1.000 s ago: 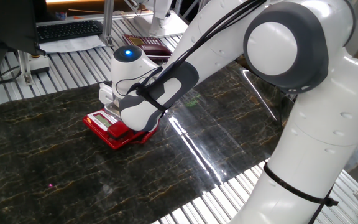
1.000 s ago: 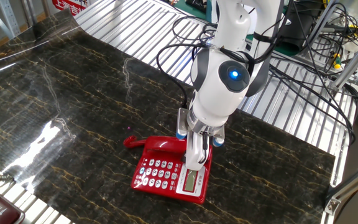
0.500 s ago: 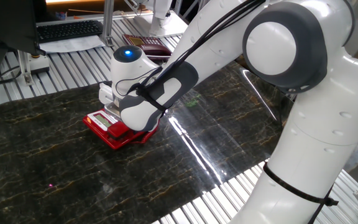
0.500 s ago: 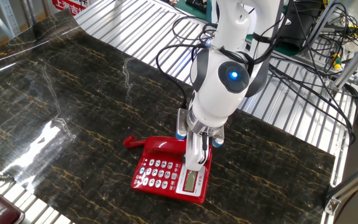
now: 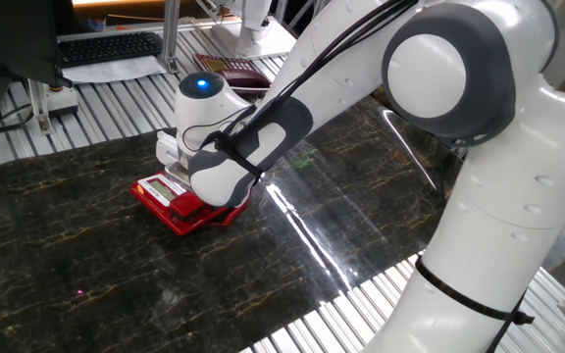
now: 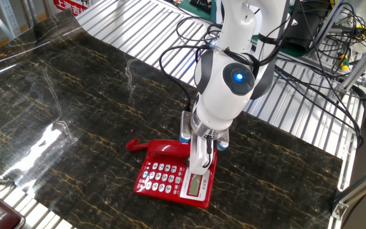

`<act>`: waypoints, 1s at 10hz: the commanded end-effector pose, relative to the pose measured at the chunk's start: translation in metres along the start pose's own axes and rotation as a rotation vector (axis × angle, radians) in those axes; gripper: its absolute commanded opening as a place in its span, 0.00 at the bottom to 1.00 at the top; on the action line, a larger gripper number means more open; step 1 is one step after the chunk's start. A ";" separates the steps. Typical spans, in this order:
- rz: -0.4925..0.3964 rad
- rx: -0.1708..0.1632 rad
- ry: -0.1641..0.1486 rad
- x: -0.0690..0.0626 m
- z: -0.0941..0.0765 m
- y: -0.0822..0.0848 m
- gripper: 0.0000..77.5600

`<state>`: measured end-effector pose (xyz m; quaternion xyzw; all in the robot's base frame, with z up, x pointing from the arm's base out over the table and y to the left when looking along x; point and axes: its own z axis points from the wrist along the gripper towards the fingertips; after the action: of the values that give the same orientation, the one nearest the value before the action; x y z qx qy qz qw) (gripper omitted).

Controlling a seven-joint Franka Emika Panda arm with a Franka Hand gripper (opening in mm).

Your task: Place the handset of the telephone on the corresponding phone cradle

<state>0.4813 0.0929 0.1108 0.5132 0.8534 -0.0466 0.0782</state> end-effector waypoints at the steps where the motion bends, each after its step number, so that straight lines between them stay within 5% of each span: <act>1: -0.007 -0.007 -0.001 -0.001 -0.001 0.002 0.01; 10: 0.002 -0.010 -0.003 -0.001 -0.001 0.002 0.01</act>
<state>0.4818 0.0931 0.1108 0.5131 0.8535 -0.0437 0.0798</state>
